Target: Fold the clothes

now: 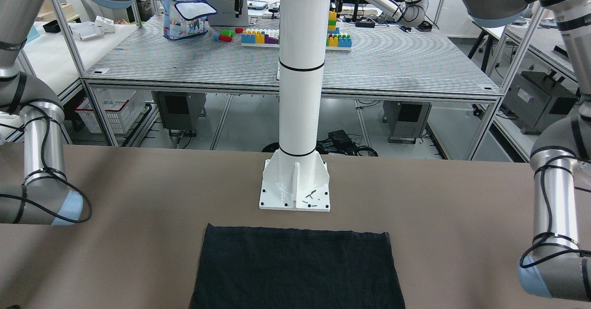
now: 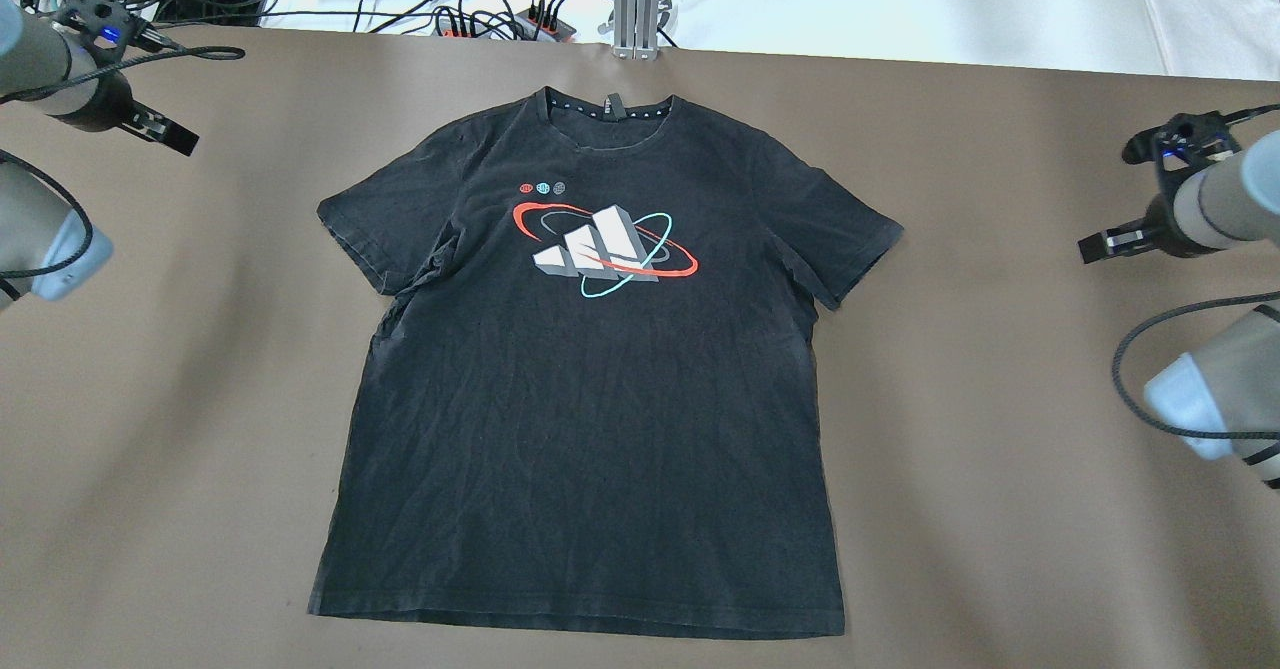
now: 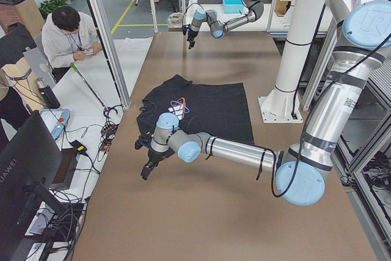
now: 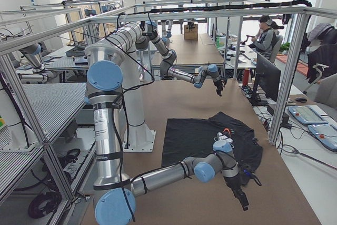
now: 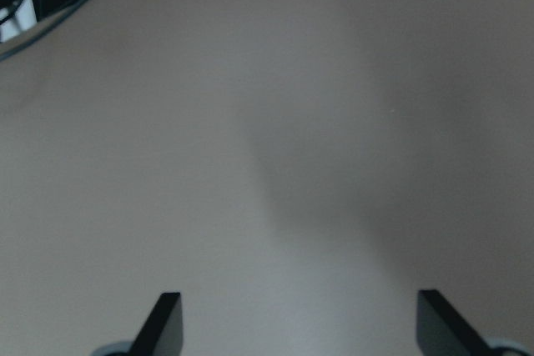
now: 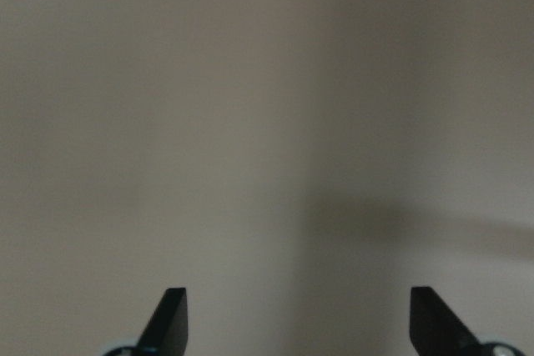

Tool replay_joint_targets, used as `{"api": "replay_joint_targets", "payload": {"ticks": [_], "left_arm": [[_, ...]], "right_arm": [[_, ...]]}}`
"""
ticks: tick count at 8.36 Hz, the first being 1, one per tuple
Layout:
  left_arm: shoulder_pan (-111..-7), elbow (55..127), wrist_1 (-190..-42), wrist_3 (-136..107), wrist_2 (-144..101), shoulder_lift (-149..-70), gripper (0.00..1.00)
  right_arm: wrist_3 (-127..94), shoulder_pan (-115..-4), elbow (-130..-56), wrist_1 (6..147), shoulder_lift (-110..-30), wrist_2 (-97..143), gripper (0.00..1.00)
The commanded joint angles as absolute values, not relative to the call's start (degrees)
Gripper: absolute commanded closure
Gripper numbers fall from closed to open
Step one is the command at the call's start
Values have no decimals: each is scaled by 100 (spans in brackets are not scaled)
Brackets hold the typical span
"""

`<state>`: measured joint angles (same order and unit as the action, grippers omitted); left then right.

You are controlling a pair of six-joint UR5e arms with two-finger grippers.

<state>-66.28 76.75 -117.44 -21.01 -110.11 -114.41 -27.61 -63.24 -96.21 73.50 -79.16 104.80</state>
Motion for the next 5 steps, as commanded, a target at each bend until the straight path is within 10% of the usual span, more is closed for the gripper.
{"api": "replay_joint_targets", "payload": {"ticks": [1,5], "left_arm": [[-5927,7033,-12076,-3178,-11092,-12127,0],[-5520,5952,-13068,-3727,-11161,-12594,2]], "right_arm": [[-3760,-5609,-9545,7348,-7471,10468,6],[-3797,-5520,-9545,7348,-7436,10468,6]]}}
